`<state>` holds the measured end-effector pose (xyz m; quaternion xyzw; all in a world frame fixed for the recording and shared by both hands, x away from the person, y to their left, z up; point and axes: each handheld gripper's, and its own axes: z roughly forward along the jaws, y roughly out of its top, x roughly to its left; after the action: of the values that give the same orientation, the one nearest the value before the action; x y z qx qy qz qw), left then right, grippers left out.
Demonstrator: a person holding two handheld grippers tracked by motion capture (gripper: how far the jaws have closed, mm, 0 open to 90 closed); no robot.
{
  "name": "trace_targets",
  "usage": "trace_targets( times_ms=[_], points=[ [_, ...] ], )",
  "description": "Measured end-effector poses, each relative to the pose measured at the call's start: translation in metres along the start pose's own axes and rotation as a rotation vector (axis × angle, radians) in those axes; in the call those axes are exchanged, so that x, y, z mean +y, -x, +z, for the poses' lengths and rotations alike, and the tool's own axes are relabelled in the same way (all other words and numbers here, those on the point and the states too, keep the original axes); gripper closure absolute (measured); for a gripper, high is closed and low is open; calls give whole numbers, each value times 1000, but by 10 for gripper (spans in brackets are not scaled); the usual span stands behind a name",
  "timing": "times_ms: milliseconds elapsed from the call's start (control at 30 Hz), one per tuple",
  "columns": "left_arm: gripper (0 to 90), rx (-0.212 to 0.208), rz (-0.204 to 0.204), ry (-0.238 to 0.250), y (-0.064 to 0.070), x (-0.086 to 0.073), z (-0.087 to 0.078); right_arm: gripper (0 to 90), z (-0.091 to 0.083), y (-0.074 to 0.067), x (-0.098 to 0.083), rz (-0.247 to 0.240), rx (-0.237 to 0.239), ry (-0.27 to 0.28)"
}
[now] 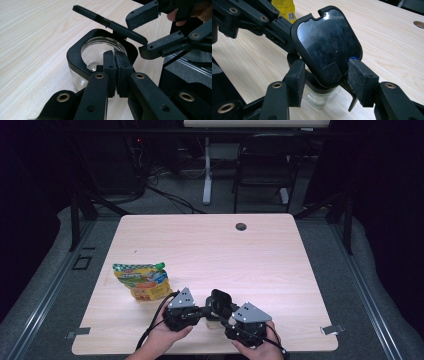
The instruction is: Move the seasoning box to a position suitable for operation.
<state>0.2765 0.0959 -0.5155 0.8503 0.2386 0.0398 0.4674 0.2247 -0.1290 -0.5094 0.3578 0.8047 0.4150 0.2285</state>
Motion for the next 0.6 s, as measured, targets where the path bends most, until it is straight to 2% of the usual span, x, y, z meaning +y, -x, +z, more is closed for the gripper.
trace_targets(
  times_ms=[133, 600],
  points=[
    [880, 6, 4, -14, -1, -1, 2, 485, 0, 0, 0, 10, 2, 8],
    [884, 0, -7, -10, -2, -2, 2, 489, -6, 4, 0, 36, 1, 15]
  ],
)
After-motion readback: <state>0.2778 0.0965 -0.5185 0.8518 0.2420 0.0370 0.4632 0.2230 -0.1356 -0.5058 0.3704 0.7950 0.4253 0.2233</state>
